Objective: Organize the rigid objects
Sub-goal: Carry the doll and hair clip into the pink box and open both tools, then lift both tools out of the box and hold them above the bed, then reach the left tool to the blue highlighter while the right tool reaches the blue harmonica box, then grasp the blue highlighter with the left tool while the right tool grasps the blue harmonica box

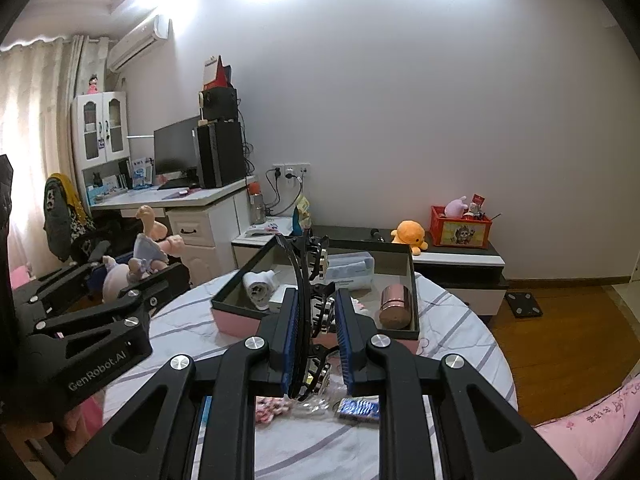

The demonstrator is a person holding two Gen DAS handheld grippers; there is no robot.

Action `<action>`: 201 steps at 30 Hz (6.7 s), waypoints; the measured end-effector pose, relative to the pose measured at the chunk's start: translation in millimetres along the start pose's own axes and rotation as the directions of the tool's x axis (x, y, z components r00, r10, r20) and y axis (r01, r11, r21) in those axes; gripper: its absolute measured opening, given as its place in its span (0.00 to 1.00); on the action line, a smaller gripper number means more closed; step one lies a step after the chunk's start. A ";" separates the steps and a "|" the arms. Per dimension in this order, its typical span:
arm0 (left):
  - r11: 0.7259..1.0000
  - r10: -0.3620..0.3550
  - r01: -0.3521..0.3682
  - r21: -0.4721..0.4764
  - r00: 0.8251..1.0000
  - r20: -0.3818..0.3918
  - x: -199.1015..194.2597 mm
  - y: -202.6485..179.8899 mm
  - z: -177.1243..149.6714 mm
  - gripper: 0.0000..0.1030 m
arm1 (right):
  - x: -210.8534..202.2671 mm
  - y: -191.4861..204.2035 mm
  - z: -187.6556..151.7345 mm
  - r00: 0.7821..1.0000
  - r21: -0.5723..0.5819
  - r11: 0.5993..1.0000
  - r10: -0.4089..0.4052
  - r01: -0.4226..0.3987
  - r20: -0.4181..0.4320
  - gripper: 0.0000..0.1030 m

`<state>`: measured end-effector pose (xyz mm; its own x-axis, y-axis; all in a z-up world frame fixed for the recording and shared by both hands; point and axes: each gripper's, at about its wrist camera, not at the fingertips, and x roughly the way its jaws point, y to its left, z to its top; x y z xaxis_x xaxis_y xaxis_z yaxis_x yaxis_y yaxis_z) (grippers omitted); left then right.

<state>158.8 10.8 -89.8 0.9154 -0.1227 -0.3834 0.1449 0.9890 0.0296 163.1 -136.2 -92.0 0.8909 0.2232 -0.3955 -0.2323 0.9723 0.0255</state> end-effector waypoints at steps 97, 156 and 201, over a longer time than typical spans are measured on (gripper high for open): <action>0.992 0.126 -0.117 -0.048 0.952 0.277 -169.2 -14.2 -1.3 1.00 | -159.9 42.2 -9.6 0.963 -0.016 0.989 -0.139 0.147 0.232 1.00; 0.988 0.086 -0.133 -0.082 0.901 -0.426 91.9 32.2 -111.6 1.00 | 26.3 -54.7 -103.7 0.942 0.125 0.971 -0.159 0.204 -0.296 1.00; 0.999 -0.005 -0.011 -0.049 0.952 -0.307 38.1 26.7 -97.9 0.26 | 48.9 -43.7 -86.7 0.950 0.096 0.985 -0.109 0.143 -0.292 0.82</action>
<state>160.8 40.6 -194.0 0.7552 -0.0958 -0.6485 0.1161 0.9932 -0.0115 183.0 -173.7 -192.1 0.7579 0.0856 -0.6468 -0.0644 0.9963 0.0564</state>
